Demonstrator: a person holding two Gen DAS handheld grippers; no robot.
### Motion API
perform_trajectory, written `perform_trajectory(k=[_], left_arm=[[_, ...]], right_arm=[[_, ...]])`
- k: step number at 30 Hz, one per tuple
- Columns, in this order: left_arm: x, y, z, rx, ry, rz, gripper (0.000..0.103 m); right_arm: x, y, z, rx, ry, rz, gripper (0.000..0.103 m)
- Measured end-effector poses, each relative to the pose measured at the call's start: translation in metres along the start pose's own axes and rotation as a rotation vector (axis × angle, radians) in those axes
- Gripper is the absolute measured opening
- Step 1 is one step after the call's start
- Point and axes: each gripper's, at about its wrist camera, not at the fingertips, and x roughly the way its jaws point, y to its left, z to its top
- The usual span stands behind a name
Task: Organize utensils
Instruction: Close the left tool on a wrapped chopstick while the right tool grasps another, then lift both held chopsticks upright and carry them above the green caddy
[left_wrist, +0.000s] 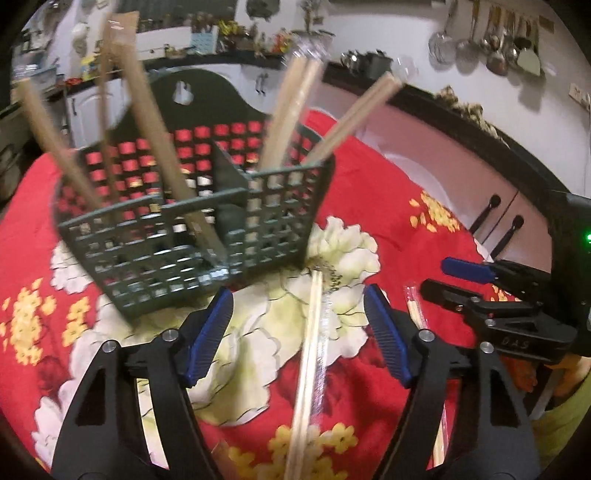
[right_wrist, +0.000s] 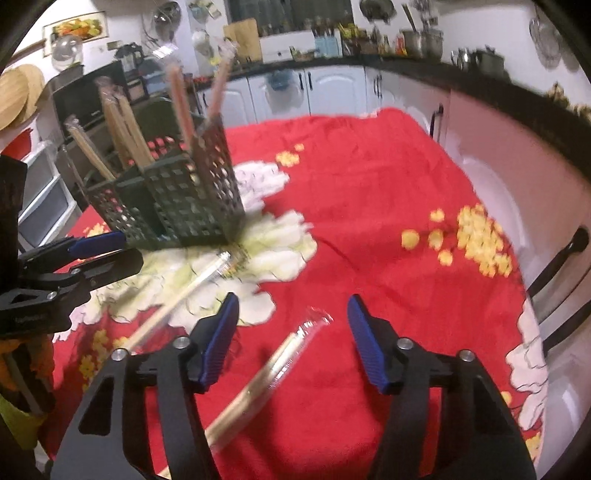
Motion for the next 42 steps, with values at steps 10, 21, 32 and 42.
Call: perform_trajectory(k=[10, 21, 32, 42], left_arm=[[0.051, -0.022, 0.01, 0.062, 0.094, -0.001, 0.061], [0.083, -0.023, 0.006, 0.05, 0.135, 0.072, 0.022], [0.047, -0.004, 0.01, -0.009, 0.091, -0.023, 0.007], [-0.035, 0.021, 0.034, -0.079, -0.076, -0.088, 0.003]], right_arm=[[0.035, -0.022, -0.006, 0.11, 0.094, 0.051, 0.04], [0.027, -0.022, -0.008, 0.11, 0.064, 0.08, 0.008], [-0.022, 0.0, 0.012, 0.054, -0.081, 0.124, 0.008], [-0.078, 0.043, 0.035, -0.049, -0.219, 0.184, 0.008]])
